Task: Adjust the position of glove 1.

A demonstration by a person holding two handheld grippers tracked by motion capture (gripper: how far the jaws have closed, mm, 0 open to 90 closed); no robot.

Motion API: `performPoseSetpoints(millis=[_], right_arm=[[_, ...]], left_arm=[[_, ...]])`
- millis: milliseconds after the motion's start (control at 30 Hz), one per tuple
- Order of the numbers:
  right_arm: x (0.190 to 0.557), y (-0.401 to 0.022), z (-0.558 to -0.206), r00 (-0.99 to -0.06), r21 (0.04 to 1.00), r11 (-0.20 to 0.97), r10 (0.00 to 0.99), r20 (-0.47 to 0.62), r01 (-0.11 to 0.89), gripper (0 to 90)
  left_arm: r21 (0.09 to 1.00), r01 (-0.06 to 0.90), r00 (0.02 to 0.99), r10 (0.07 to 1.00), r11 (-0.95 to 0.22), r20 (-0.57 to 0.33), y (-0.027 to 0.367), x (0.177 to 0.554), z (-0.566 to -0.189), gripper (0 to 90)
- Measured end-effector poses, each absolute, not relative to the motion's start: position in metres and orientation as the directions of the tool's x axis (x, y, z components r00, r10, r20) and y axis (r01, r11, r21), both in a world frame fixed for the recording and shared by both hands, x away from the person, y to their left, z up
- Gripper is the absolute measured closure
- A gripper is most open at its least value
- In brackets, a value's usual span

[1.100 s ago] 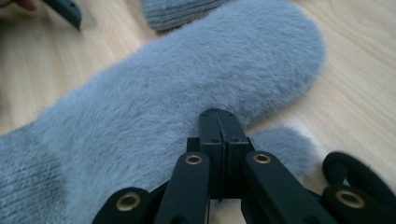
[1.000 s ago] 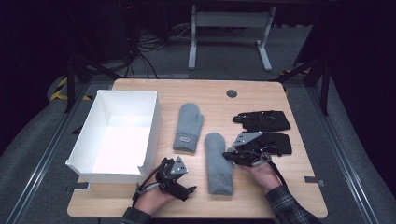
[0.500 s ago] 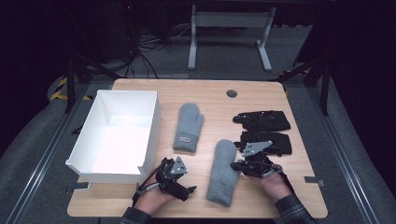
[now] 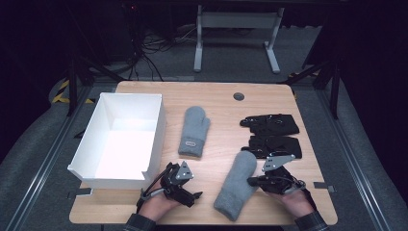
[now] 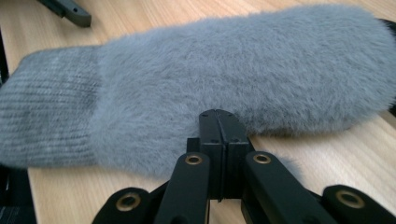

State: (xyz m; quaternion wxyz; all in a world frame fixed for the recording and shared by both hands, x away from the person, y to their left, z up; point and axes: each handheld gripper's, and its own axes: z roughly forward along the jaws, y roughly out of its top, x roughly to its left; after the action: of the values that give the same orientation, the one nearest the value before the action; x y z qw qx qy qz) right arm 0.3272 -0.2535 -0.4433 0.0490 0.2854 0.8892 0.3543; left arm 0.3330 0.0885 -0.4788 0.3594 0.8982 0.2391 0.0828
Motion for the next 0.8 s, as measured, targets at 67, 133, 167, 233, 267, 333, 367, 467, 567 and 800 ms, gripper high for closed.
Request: performPoseSetpoints(millis=[67,133,167,233,267,333,367,467,567,800], right_arm=[[0.324,-0.257,-0.444,-0.832,0.655,0.585,0.54,0.126,0.478,90.0],[0.321,-0.26,-0.444,-0.833,0.654,0.587,0.539,0.124,0.477,90.0],[0.319,-0.26,-0.443,-0.835,0.652,0.591,0.537,0.12,0.474,90.0],[0.315,-0.262,-0.441,-0.841,0.664,0.59,0.53,0.11,0.459,90.0],[0.312,-0.262,-0.439,-0.845,0.677,0.582,0.524,0.111,0.45,90.0],[0.306,-0.259,-0.433,-0.869,0.71,0.569,0.48,0.122,0.414,90.0],[0.306,-0.259,-0.433,-0.869,0.71,0.569,0.48,0.122,0.414,90.0],[0.298,-0.246,-0.435,-0.898,0.713,0.589,0.421,0.13,0.38,90.0],[0.298,-0.231,-0.443,-0.91,0.69,0.624,0.395,0.125,0.365,90.0],[0.309,-0.21,-0.447,-0.906,0.688,0.625,0.406,0.118,0.37,90.0]], left_arm=[[0.685,0.37,0.872,0.489,-0.627,-0.023,0.088,0.333,-0.479,0.6],[0.683,0.375,0.87,0.493,-0.627,-0.026,0.088,0.333,-0.479,0.6],[0.686,0.37,0.872,0.49,-0.626,-0.023,0.088,0.333,-0.479,0.6],[0.688,0.37,0.871,0.49,-0.625,-0.023,0.088,0.333,-0.479,0.6],[0.687,0.37,0.871,0.49,-0.625,-0.023,0.088,0.333,-0.479,0.6],[0.687,0.37,0.871,0.49,-0.625,-0.023,0.088,0.333,-0.479,0.6],[0.687,0.37,0.871,0.491,-0.625,-0.023,0.088,0.333,-0.479,0.6],[0.684,0.377,0.868,0.496,-0.625,-0.026,0.088,0.333,-0.479,0.6],[0.684,0.378,0.867,0.497,-0.624,-0.027,0.088,0.333,-0.479,0.6],[0.684,0.379,0.867,0.497,-0.624,-0.027,0.088,0.333,-0.479,0.6]])
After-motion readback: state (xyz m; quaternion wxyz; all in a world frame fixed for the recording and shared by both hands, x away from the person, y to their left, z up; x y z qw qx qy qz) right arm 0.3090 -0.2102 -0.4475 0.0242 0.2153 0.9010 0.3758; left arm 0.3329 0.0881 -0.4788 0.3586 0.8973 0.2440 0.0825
